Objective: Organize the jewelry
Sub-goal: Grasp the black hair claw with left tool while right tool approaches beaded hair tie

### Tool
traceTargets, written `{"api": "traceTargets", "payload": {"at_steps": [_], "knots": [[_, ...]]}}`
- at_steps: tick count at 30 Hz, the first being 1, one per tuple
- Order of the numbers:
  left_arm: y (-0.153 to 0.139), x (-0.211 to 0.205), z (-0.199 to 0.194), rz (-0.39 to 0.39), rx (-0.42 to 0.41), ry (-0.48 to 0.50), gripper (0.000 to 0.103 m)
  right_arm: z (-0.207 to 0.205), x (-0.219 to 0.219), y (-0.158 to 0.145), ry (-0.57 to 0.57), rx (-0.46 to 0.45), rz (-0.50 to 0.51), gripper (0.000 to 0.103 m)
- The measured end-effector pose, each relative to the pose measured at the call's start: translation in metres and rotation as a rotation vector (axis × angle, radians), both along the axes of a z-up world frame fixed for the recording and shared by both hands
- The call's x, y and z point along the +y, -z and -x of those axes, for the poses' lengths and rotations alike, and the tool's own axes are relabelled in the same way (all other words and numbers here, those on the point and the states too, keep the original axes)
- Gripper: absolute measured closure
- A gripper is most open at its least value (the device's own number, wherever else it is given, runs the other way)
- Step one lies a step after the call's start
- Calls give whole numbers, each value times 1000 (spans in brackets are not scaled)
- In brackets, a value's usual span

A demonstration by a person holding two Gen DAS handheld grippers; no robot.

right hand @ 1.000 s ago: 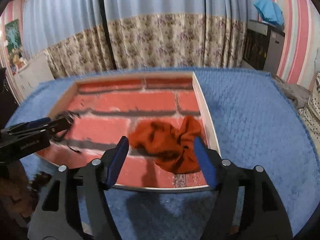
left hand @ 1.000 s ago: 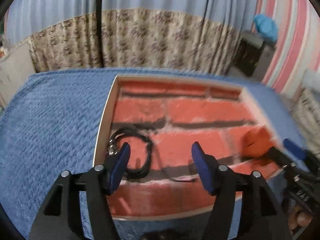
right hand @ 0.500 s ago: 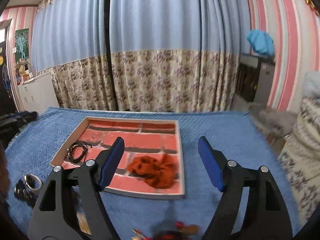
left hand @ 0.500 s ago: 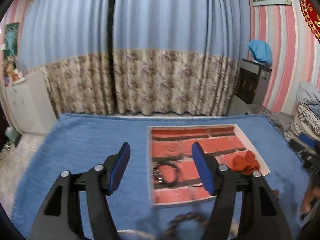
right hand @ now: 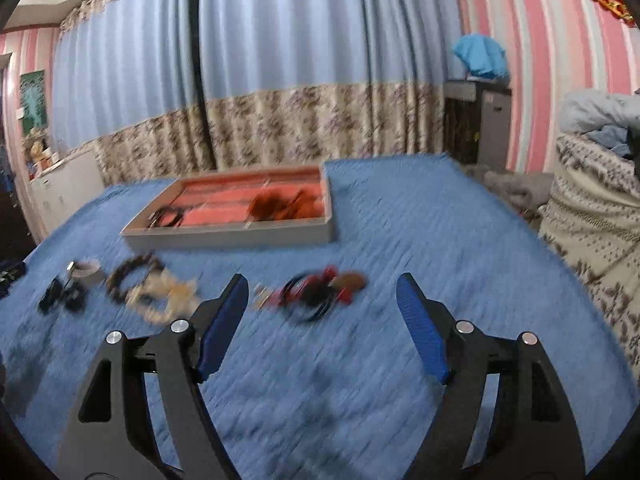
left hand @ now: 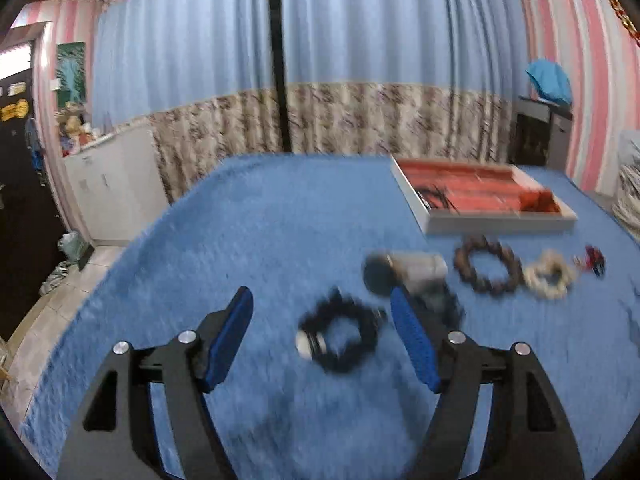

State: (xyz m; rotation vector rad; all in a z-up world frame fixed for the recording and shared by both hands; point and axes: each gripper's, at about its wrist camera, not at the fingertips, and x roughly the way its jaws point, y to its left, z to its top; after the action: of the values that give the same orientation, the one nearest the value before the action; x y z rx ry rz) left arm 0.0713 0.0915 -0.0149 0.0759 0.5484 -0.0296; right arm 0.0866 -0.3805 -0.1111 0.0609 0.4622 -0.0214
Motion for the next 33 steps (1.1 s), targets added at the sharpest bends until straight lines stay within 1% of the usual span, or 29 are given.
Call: {"api": "traceTargets", "payload": {"at_steps": [3,7,11,13,15,17,19,24,27,31,33], "knots": [[10,-11,1,-16,23,20,32,5,16,8,-17,17,-7,27],[7,-16,1,-12,17,30,32,10,33,8,-34,12,-11,27],[14,-14,-11,-7,70,30,32,10,45,7,-46,16,-11,27],[17,-12,-16,11,102,42,32,9,50,7,-53,23,-20,27],[18,-12,-17,32,114,47,32,6,58,6,-62,22,-23,27],[17,-17,-15,62,123,62,32,3,65,4,-71,17,-18,27],[16,-31,-13,64,119,79,32,0,69,4,-72,15,-11,27],[16,-62,-17,65,119,118,32,-7,60,2,-47,13,-7,27],[19,-75,-26,69,129,103,32,-12,46,6,-19,27,-9,27],[20,-76,-38,90,134,71,33,-14,24,13,11,37,-30,27],[17,-72,-39,98,118,49,40,-14,16,16,17,40,-39,27]]}}
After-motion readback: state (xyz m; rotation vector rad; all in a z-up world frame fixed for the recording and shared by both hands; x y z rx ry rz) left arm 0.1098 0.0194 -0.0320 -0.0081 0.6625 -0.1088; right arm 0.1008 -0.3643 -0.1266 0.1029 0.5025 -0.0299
